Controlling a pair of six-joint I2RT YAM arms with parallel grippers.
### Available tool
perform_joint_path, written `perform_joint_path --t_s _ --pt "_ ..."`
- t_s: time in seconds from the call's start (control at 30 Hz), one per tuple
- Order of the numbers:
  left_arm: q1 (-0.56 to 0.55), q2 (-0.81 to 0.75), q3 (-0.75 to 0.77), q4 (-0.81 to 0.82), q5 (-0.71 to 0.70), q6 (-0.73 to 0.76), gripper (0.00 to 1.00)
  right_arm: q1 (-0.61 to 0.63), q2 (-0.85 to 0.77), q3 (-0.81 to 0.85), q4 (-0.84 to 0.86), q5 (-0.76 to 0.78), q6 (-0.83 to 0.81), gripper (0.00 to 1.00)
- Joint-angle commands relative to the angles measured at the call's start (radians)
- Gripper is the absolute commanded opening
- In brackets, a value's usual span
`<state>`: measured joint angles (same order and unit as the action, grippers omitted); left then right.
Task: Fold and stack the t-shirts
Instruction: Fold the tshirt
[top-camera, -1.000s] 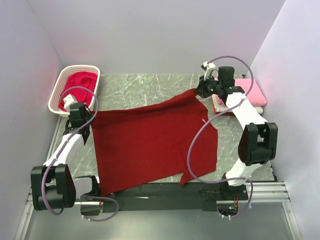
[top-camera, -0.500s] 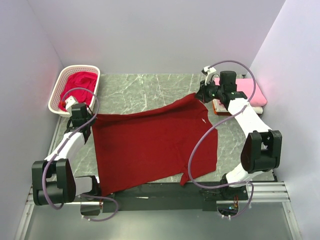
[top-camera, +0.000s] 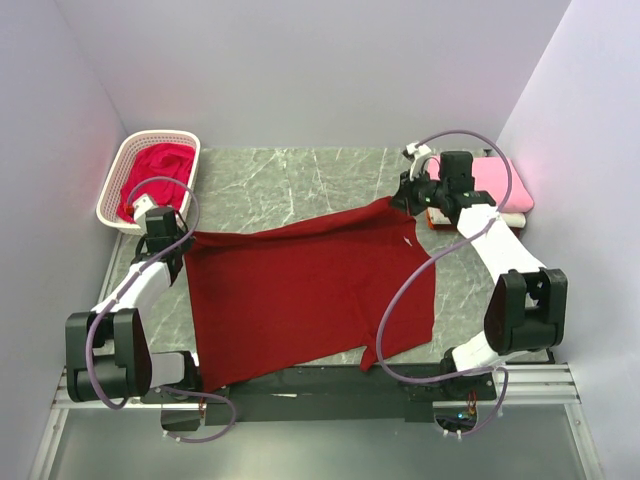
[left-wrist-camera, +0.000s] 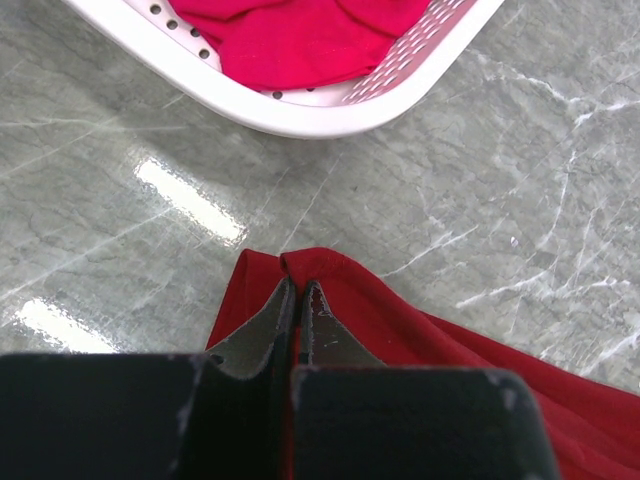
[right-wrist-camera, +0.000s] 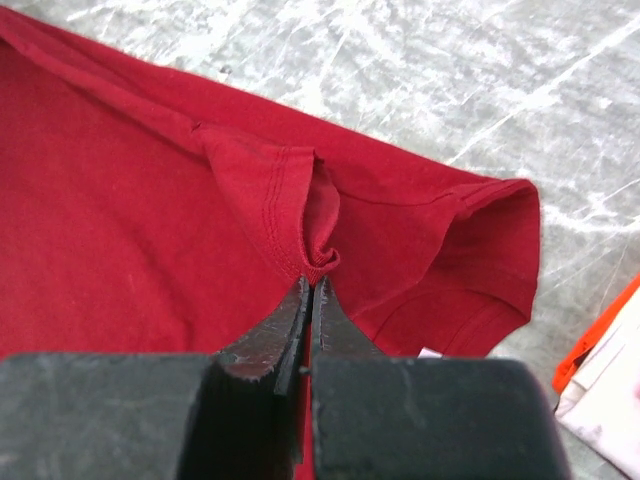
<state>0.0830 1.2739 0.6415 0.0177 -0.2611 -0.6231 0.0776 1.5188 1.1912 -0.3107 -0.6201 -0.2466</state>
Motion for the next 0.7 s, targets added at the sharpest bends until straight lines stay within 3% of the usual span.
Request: perform_joint_path --t_s 0.0,0.67 --pt "0.003 0.004 0.003 0.018 -0.033 -0.012 0.01 -0.007 -0.066 -0.019 0.002 -0.021 -0.028 0.00" --pt "0.003 -0.005 -0.043 0.045 -0.040 -0.027 0.01 -0.007 -0.157 -0.102 -0.061 -0.047 -0.074 0.00"
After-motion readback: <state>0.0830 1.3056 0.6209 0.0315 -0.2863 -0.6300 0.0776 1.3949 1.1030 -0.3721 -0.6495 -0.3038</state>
